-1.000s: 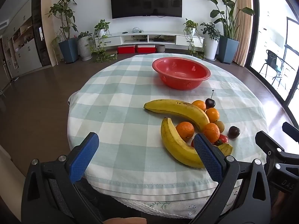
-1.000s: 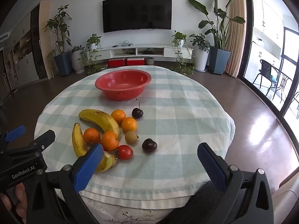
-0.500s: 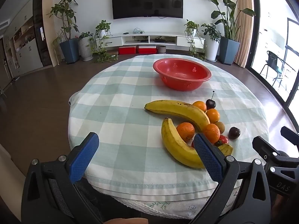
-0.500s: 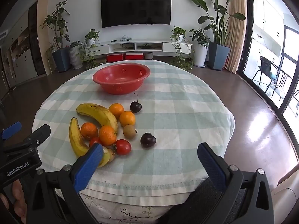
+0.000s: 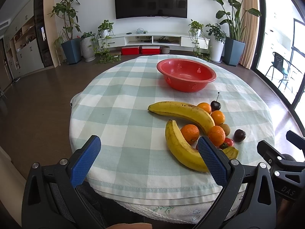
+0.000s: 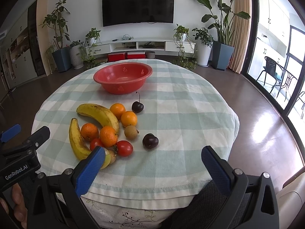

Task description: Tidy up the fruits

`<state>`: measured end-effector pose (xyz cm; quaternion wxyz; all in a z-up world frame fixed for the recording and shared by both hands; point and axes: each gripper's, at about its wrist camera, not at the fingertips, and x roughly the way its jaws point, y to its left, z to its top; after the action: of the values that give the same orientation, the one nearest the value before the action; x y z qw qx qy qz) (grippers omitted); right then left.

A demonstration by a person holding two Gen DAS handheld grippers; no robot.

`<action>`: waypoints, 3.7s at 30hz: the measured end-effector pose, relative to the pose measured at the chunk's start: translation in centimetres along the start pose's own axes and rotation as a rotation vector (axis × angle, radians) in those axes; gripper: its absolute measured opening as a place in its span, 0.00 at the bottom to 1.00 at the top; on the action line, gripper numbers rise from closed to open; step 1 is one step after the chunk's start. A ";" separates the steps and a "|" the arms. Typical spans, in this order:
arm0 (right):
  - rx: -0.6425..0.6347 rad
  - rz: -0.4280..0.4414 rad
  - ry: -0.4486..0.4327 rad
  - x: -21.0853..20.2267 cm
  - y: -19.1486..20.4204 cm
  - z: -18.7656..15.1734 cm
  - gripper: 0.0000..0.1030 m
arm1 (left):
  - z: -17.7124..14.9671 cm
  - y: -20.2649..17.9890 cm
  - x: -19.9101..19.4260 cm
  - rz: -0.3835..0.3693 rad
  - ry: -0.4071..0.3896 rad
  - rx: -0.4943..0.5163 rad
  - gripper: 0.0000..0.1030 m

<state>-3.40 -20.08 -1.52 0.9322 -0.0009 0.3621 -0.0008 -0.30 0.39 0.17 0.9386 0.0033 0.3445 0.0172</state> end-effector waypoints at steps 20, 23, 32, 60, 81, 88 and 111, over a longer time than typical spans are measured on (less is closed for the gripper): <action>0.002 -0.001 0.017 0.0 0.0 0.1 1.00 | -0.4 -0.1 0.3 -0.001 0.004 0.000 1.00; 0.002 -0.002 0.017 0.1 0.0 0.1 1.00 | -0.4 -0.1 0.3 -0.001 0.004 -0.001 1.00; 0.003 0.000 0.019 0.1 0.0 0.1 1.00 | -0.4 -0.1 0.3 -0.001 0.006 -0.001 1.00; 0.003 0.001 0.021 0.0 0.0 0.1 1.00 | -0.3 -0.1 0.4 -0.001 0.011 -0.002 1.00; 0.071 0.071 -0.033 -0.5 -0.6 -0.6 1.00 | -3.4 2.4 3.1 -0.298 0.126 0.006 1.00; 0.103 0.122 -0.025 0.0 -1.1 -0.9 1.00 | -4.2 1.7 5.8 -0.357 0.291 -0.060 1.00; 0.121 0.173 0.118 5.4 -4.1 1.0 0.75 | -2.5 -0.9 7.0 -0.483 0.262 0.039 0.87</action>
<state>1.27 -24.18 -4.44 0.9042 0.0868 0.4143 0.0574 3.43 -0.31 -6.26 0.8628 -0.0632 0.4538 -0.2135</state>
